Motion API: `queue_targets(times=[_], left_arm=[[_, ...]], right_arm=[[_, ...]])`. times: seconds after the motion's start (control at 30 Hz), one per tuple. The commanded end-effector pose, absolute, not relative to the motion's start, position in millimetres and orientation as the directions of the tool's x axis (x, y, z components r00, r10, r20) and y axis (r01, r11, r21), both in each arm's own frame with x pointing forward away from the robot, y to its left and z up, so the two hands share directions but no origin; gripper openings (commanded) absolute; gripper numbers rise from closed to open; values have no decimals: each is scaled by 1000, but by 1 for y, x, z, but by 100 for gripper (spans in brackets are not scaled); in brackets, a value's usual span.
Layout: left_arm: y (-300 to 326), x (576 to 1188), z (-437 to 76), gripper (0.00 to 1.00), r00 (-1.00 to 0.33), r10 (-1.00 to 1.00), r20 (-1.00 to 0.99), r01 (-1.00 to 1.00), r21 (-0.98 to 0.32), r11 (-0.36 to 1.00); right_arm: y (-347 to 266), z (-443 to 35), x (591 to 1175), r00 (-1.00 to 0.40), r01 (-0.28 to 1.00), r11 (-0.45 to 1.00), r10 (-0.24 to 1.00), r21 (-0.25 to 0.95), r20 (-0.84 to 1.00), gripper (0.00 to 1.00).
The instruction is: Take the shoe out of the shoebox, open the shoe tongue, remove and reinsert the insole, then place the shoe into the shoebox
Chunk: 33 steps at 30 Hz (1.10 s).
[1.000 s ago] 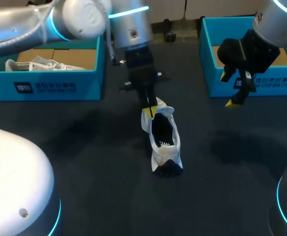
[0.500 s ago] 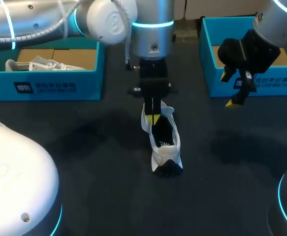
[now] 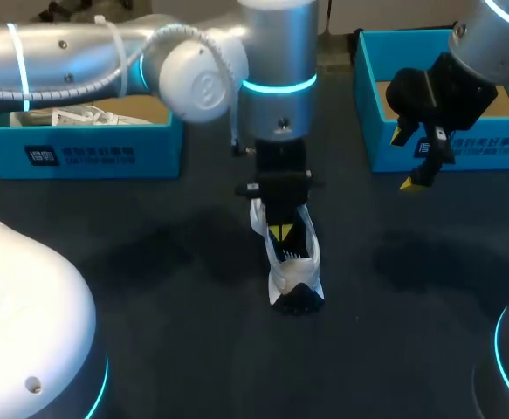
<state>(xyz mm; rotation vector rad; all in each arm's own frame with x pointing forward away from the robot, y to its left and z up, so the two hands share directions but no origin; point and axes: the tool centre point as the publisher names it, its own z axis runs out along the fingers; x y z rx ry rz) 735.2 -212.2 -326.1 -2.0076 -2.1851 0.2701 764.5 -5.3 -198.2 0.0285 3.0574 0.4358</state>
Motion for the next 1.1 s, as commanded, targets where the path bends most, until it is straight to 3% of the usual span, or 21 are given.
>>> queue_targets(times=[0.03,1.1], left_arm=[[-212,729,-340,0,-86,996,-10,970,-227,81],[-229,735,-398,0,-118,993,-19,987,-115,115]], right_arm=[[-5,-199,765,-998,11,961,26,278,-48,100],[-5,-199,765,-998,11,961,26,278,-48,100]])
